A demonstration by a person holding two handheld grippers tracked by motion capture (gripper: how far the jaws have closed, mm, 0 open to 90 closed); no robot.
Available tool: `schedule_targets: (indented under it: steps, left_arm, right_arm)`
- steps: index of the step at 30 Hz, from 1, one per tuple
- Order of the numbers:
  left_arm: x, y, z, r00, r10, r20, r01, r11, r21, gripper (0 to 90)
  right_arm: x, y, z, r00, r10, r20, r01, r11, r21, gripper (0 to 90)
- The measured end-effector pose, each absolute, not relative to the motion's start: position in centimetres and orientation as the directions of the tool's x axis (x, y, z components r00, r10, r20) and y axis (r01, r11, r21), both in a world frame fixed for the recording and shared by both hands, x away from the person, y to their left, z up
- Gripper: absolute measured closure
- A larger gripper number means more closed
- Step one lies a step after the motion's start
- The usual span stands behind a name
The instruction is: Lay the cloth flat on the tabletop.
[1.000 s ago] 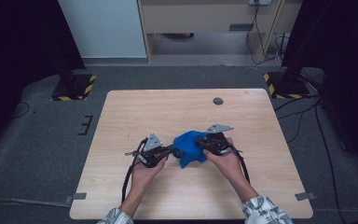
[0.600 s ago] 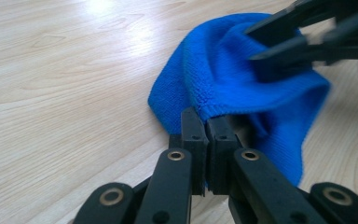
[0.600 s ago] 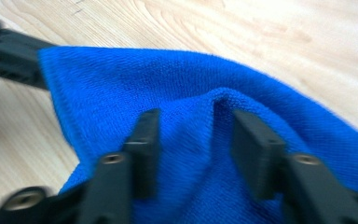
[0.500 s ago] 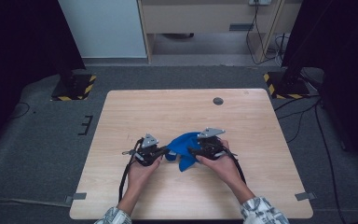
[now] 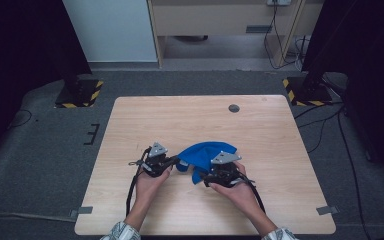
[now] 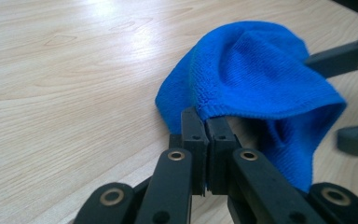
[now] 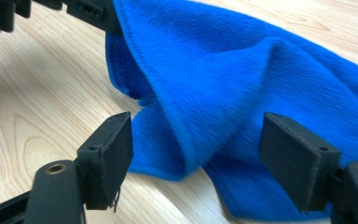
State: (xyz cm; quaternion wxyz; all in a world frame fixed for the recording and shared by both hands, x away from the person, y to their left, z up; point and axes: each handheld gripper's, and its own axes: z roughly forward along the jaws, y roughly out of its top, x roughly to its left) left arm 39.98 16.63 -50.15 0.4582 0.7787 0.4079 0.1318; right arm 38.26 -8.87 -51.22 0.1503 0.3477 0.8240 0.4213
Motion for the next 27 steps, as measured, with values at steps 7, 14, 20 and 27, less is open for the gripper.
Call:
schedule_targets:
  steps: [7,14,20,27]
  left_arm:
    - [39.7,17.5,-49.2,0.632,0.749,-0.199,0.507,-0.205,0.837,88.4]
    - [39.5,18.5,-48.3,0.622,0.750,-0.226,0.498,-0.155,0.853,88.4]
    - [39.4,18.3,-48.1,0.633,0.751,-0.190,0.489,-0.197,0.850,88.3]
    - [39.6,17.5,-48.7,0.615,0.778,-0.125,0.478,-0.242,0.844,75.0]
  right_arm:
    - [39.0,-8.0,-51.7,-0.685,0.728,0.027,0.438,0.381,0.814,45.1]
    - [39.1,-9.5,-50.2,-0.674,0.736,0.060,0.427,0.323,0.845,70.4]
    - [38.7,-10.2,-48.7,-0.689,0.723,0.052,0.395,0.315,0.863,82.2]
    - [38.3,-10.9,-46.3,-0.714,0.699,0.048,0.369,0.317,0.873,87.7]
